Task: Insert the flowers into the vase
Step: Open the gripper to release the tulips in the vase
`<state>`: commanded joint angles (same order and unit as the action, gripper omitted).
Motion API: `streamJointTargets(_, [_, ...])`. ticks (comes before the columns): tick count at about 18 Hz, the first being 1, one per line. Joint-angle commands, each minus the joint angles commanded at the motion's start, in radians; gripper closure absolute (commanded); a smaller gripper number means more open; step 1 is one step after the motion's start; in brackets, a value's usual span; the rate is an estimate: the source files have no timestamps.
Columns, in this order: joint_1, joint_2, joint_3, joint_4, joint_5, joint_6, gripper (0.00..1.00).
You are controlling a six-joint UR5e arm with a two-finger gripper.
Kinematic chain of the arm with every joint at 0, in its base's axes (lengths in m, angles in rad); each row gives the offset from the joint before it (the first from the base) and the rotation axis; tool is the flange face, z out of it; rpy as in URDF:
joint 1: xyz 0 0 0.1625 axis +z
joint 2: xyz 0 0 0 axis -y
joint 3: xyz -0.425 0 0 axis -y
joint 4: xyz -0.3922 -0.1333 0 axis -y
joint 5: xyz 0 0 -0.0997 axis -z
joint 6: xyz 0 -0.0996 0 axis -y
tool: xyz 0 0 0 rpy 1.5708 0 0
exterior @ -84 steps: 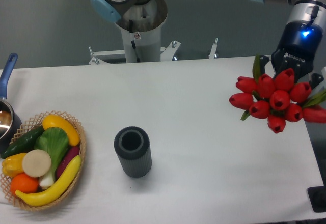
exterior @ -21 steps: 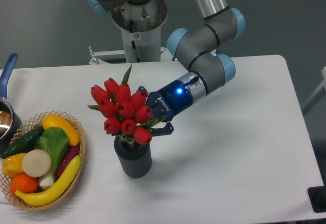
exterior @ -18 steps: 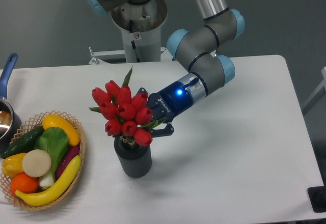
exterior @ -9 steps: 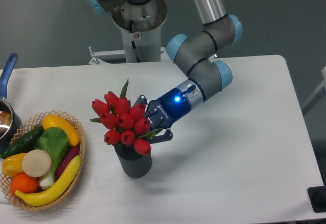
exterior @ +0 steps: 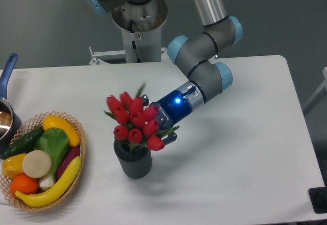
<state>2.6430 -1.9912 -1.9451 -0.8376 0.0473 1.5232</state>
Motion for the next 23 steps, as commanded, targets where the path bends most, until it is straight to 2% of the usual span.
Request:
streamJointTargets(5, [0.008,0.012,0.005,0.000,0.046,0.002,0.00])
streamJointTargets(10, [0.029,0.074,0.005,-0.002,0.161,-0.002,0.00])
streamJointTargets(14, [0.070,0.152,0.002,-0.002,0.288,-0.008,0.00])
streamJointTargets(18, [0.112,0.175,0.012,0.000,0.420,-0.003,0.00])
streamJointTargets(23, [0.114,0.193,-0.018,-0.003,0.427,-0.009,0.00])
